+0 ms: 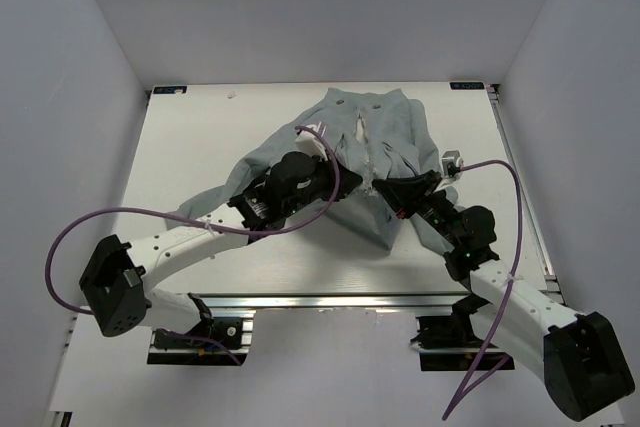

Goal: Zip up the jacket

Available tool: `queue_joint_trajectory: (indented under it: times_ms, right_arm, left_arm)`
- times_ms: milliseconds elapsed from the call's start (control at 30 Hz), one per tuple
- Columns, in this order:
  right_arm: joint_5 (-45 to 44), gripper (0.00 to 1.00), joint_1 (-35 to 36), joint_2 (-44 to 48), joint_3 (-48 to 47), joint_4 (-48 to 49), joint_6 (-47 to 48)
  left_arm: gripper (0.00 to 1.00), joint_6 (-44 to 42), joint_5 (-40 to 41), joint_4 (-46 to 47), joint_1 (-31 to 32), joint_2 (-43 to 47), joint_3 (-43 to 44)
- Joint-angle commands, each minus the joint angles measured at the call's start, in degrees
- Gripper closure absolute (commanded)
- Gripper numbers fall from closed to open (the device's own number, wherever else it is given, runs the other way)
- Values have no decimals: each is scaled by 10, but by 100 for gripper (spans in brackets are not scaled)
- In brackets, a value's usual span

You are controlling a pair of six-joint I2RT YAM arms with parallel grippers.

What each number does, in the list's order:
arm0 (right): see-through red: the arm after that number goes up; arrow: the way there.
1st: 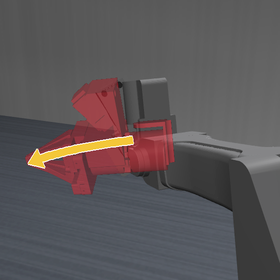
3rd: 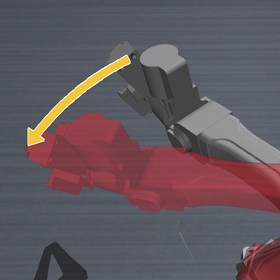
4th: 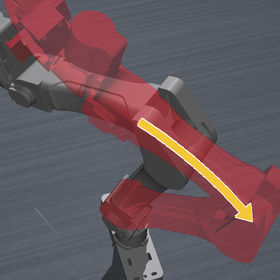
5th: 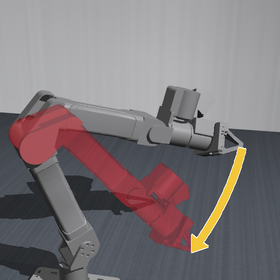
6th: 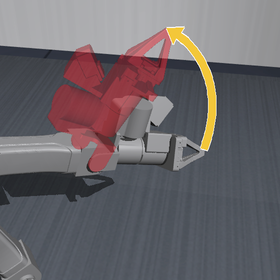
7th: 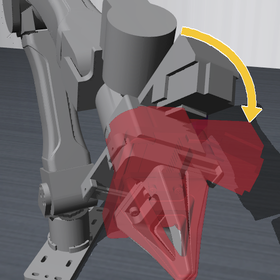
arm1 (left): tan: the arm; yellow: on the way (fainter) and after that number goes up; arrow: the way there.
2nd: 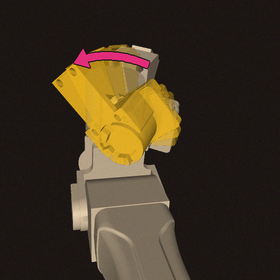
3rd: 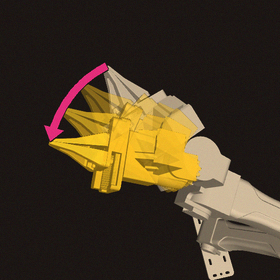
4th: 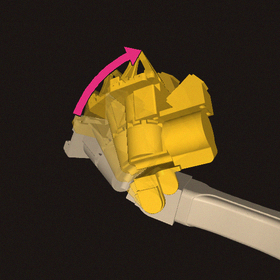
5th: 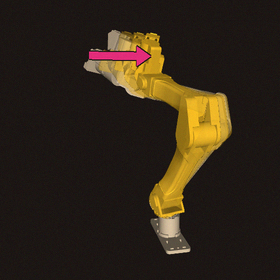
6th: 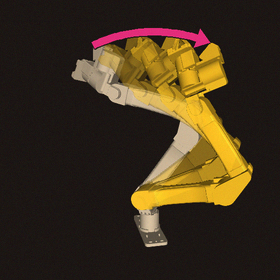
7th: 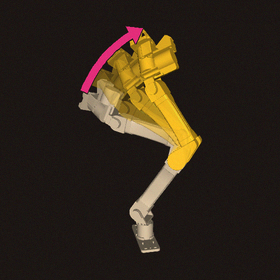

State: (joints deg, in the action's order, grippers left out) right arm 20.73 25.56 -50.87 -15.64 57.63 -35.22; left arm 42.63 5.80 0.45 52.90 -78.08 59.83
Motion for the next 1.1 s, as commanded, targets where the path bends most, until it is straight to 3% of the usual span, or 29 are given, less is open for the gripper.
queue_joint_trajectory:
  times_ms: [0,233,567,1067]
  right_arm:
    - [14,100,0,3,3,89,-13]
    - [3,100,0,-3,13,82,5]
    - [55,100,0,-39,23,144,17]
    - [50,100,0,-2,42,161,-4]
  left_arm:
    - [100,54,-3,96,4,50,-35]
    - [100,96,0,159,4,89,-96]
    - [100,106,-32,174,4,61,-86]
    - [100,139,-8,163,4,50,-86]
